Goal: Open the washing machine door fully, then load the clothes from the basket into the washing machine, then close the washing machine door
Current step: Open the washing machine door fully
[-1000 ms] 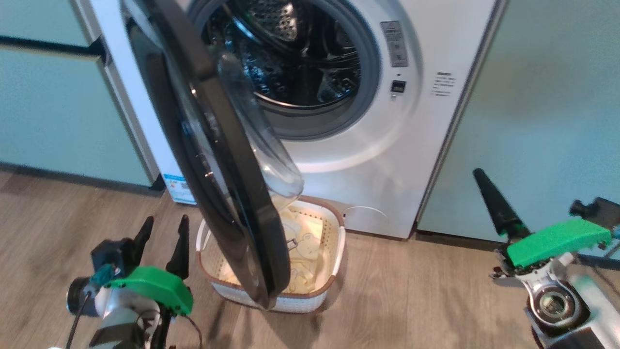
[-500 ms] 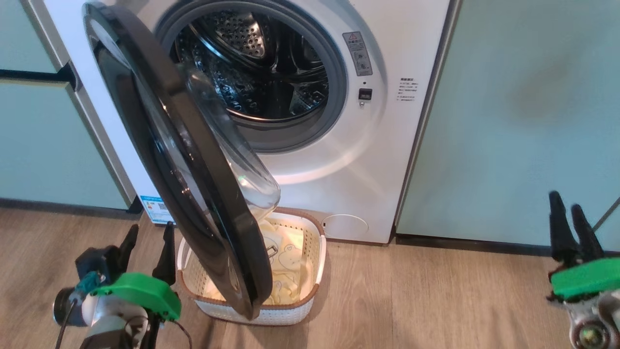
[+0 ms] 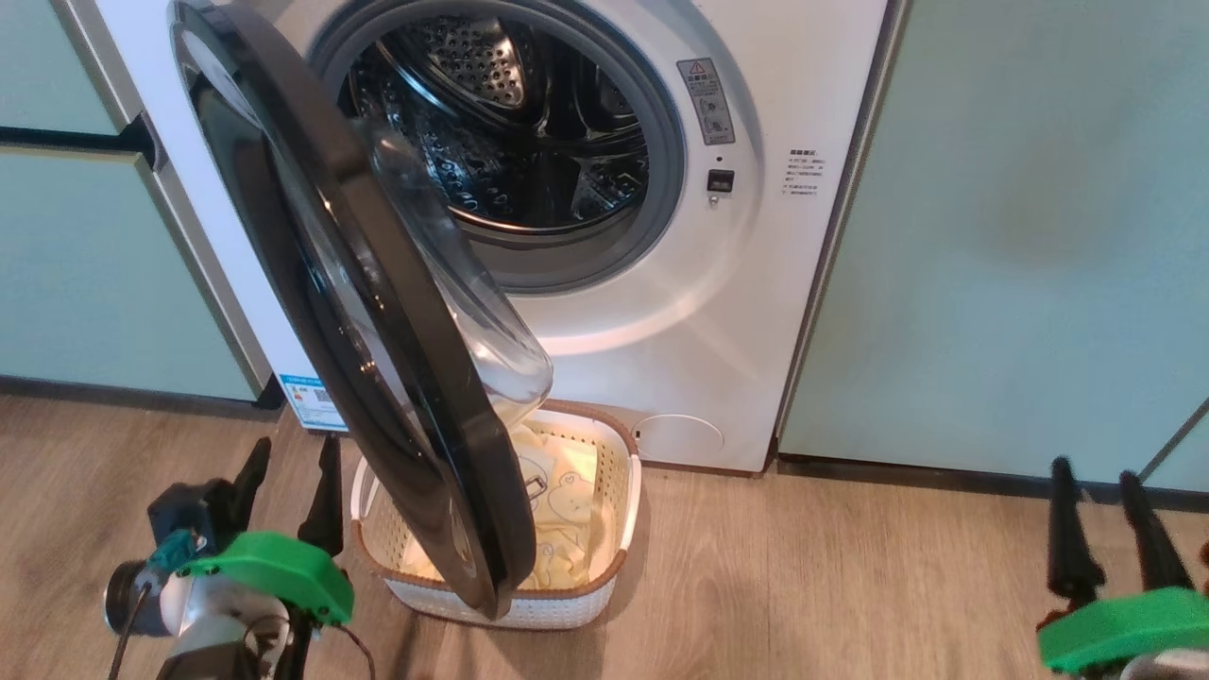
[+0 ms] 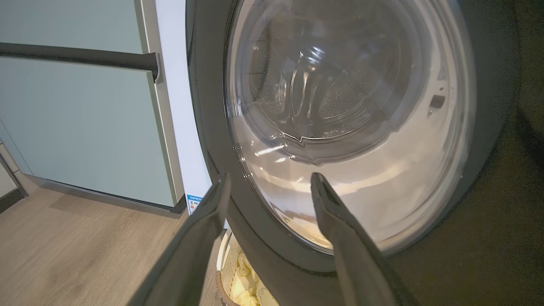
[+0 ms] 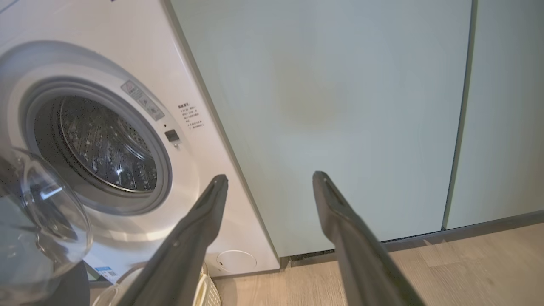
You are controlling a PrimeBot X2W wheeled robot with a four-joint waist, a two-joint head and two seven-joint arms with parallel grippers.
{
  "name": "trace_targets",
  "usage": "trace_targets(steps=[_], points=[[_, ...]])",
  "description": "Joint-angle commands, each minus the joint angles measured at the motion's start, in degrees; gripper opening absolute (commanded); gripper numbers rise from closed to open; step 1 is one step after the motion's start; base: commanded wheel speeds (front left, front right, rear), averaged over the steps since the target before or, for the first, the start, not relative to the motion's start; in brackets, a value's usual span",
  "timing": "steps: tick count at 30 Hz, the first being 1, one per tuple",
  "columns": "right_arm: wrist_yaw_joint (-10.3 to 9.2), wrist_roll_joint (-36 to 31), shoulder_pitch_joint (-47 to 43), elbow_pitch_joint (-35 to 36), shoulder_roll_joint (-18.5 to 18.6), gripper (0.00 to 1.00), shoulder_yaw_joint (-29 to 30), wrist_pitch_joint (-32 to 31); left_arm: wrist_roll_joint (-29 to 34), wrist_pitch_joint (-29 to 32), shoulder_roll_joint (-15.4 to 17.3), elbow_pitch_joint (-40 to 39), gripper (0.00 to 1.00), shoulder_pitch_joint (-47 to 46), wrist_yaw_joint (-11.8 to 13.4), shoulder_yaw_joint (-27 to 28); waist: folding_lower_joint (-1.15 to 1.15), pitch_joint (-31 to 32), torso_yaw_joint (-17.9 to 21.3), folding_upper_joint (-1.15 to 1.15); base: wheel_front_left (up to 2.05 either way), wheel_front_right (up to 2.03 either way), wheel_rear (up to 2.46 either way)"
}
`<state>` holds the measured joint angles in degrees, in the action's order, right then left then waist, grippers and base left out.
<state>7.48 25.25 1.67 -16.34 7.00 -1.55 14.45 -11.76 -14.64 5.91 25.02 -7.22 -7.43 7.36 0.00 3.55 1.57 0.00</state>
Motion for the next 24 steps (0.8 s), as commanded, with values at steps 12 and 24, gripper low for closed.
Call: trace_targets(steps=[12,24], points=[[0.01,-7.13,-2.58,3.15,-0.86,1.00,-1.45,0.54,-0.58,-0.36,1.29,-1.61,1.00,-2.76,-0.05,1.60,0.00,-0.35,-0.12,0.00,0.00,0.00,0.00],[0.01,-7.26,-3.42,3.42,-1.32,1.00,-1.43,0.54,-1.04,-0.36,1.41,-1.19,1.00,-2.83,-0.05,1.67,0.00,-0.29,-0.44,0.00,0.00,0.00,0.00]])
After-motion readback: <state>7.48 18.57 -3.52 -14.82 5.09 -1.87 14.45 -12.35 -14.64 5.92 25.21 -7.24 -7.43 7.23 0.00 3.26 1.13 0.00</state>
